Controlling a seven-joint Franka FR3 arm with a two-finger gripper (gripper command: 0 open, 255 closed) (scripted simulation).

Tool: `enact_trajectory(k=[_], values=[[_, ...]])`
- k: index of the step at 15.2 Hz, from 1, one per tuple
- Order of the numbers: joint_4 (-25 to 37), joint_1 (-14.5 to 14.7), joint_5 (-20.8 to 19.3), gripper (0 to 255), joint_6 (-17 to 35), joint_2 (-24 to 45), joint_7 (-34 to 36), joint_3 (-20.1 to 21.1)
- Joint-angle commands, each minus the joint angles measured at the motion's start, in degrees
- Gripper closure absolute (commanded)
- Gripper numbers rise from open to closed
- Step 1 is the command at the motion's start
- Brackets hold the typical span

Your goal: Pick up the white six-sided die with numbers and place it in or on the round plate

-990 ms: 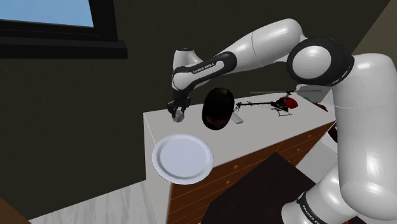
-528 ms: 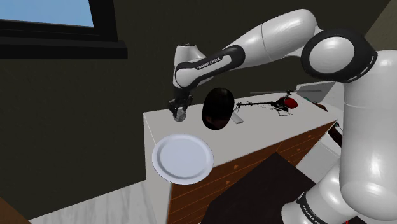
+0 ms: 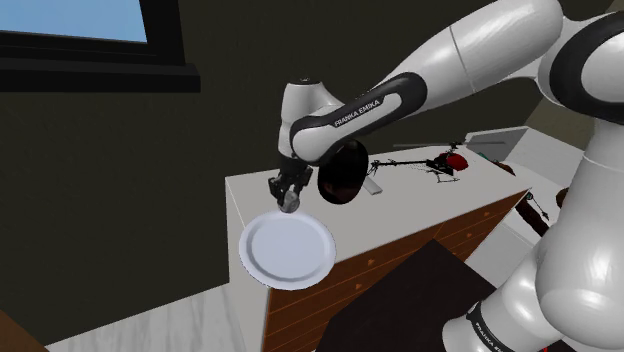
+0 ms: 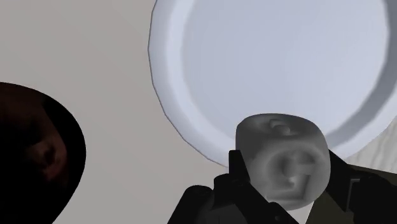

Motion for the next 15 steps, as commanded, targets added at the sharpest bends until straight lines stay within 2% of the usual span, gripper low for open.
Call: enact_trajectory(k=[1, 5, 15], values=[[-3.9, 0.8, 0.3, 255, 1.2, -2.8, 1.6, 0.7], [-11.5, 2.7, 1.5, 255, 3.2, -8.4, 4.7, 2.6], [-12.5, 3.3, -1.2, 255, 10.2, -2.2, 6.6, 1.7]])
